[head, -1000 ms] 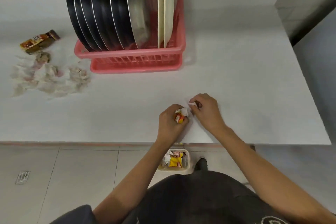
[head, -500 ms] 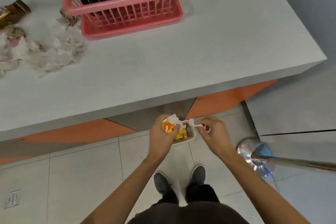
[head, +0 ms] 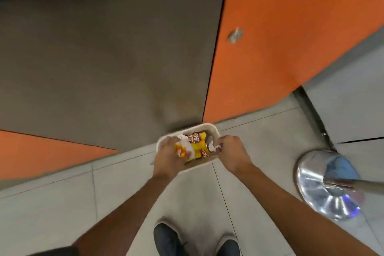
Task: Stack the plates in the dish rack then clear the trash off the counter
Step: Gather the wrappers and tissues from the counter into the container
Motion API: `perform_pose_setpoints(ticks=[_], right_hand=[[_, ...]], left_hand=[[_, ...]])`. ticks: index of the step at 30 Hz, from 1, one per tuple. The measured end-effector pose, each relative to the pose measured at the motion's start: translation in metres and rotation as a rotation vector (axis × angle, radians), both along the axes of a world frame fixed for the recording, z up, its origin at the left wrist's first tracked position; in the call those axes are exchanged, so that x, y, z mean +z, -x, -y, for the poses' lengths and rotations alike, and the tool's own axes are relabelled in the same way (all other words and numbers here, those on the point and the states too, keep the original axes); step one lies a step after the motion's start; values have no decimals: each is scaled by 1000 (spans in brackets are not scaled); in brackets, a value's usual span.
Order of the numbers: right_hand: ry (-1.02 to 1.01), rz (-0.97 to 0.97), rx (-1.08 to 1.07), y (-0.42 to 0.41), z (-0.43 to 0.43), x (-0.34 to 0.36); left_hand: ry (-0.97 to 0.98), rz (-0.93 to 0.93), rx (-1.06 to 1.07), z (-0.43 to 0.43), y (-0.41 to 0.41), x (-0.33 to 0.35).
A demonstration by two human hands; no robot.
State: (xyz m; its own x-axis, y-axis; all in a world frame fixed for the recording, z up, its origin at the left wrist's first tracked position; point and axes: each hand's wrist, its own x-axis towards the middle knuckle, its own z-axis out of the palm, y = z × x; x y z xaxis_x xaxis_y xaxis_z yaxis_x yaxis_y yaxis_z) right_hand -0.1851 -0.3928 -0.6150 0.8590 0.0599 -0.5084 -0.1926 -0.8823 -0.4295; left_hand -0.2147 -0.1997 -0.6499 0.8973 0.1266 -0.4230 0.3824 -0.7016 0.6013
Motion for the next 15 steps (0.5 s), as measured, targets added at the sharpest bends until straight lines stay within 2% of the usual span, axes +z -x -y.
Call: perform_pose_setpoints(ticks=[2, 7, 11, 15], right_hand=[[-16, 11, -6, -6, -2, -47], [-53, -14, 13, -10, -4, -122], [-148, -25, -6, 6, -3, -122], [-194, 52, 48, 22, 2, -81]], left_hand=[[-98, 22, -3, -8, -7, -56], [-5, 73, 1, -15, -6, -119], [156, 112, 34, -13, 18, -108], [179, 167, 73, -18, 36, -64]])
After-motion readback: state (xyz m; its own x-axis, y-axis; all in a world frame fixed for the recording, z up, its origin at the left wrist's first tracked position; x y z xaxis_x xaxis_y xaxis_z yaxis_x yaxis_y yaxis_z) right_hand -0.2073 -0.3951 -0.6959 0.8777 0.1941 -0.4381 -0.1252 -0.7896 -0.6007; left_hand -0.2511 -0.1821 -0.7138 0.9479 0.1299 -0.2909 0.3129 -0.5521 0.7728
